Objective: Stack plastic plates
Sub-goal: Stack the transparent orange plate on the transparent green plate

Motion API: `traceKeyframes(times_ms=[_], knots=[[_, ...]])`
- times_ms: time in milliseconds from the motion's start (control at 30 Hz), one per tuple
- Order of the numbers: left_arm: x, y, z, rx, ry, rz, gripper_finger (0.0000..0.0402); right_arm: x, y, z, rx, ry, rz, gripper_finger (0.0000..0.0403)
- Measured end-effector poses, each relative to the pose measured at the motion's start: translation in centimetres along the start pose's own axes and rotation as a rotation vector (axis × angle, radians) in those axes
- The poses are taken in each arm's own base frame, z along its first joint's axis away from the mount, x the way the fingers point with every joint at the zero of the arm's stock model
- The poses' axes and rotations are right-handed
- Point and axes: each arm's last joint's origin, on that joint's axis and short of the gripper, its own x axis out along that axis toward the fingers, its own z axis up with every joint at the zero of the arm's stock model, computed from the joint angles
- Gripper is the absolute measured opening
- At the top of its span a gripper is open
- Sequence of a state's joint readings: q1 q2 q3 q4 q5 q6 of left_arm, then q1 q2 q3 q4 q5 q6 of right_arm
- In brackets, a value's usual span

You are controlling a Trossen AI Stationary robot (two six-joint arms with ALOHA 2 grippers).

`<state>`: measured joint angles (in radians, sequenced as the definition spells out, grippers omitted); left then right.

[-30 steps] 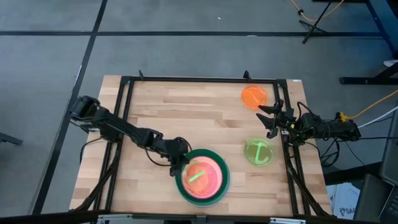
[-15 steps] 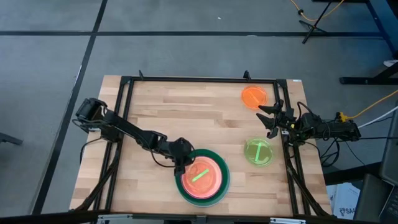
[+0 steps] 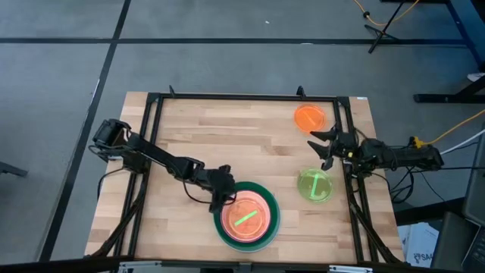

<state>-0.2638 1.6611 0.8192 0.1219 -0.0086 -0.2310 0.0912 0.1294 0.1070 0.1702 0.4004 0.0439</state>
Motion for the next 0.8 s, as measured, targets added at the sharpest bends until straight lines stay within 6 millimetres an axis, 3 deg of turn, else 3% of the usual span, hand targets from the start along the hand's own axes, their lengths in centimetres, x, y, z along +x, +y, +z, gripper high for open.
traceKeyframes(times_ms=[133, 300, 600, 800], knots=[[0.0, -0.4, -0.1, 0.181, -0.026, -0.018, 0.0139, 0.7, 0.3, -0.9, -0.062, 0.087, -0.003, 0.0188], [-1.1, 0.0, 0.0, 0.249, -0.221, -0.071, 0.0138, 1.9, 0.6, -1.8, -0.144, 0.214, -0.052, 0.0188], [-5.2, 3.3, -4.2, 0.231, -0.549, -0.017, 0.0138, 4.8, 0.3, -4.1, -0.318, 0.463, -0.302, 0.0188], [-7.0, 4.7, -5.4, 0.229, -0.712, 0.063, 0.0138, 6.6, -1.9, -6.3, -0.325, 0.638, -0.482, 0.0188]])
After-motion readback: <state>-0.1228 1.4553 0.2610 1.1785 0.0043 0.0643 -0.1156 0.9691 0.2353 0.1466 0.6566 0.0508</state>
